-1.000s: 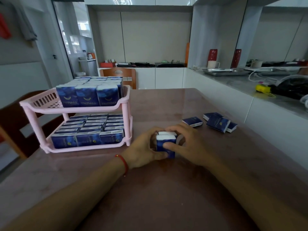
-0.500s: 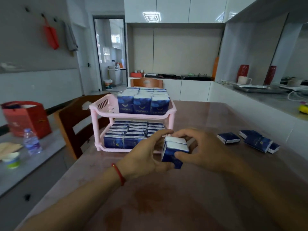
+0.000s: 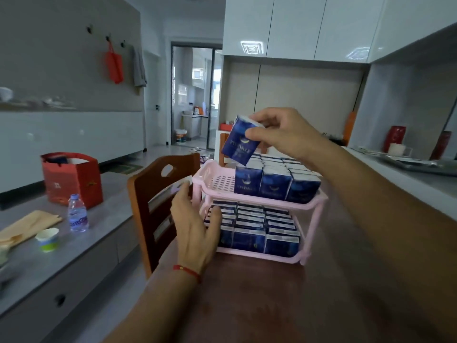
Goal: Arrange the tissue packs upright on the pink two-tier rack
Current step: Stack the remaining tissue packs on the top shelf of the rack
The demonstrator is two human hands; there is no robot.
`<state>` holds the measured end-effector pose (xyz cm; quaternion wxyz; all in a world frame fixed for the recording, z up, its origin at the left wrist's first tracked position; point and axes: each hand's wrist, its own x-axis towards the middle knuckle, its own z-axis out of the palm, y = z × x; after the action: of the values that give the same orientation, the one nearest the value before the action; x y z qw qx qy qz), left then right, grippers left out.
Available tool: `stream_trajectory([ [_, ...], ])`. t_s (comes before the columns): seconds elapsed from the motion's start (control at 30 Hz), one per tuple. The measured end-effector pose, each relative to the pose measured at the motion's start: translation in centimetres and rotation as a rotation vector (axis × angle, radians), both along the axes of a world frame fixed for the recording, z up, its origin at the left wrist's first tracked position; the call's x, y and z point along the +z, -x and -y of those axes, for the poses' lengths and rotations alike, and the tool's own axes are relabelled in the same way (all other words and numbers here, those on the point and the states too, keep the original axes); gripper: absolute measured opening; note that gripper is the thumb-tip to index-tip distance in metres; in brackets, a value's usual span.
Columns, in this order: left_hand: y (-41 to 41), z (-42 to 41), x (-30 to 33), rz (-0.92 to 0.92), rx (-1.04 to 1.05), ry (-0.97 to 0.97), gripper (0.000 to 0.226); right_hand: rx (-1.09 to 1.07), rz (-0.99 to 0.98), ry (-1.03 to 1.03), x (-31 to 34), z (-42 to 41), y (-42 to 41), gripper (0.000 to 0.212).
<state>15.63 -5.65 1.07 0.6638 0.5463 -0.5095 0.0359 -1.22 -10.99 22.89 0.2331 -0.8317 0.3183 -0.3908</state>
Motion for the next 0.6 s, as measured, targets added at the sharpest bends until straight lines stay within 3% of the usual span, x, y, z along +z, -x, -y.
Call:
stream_trajectory([
  [0.37, -1.3, 0.6, -0.7, -0.033, -0.058, 0.032, 0.052, -0.131, -0.577, -0.03, -0.7, 8.9, -7.6, 0.035],
  [0.6, -0.9, 0.3, -0.5, -0.03, -0.103, 0.008, 0.054, -0.139, -0.678, -0.034, -1.6, 10.5, -8.4, 0.036],
])
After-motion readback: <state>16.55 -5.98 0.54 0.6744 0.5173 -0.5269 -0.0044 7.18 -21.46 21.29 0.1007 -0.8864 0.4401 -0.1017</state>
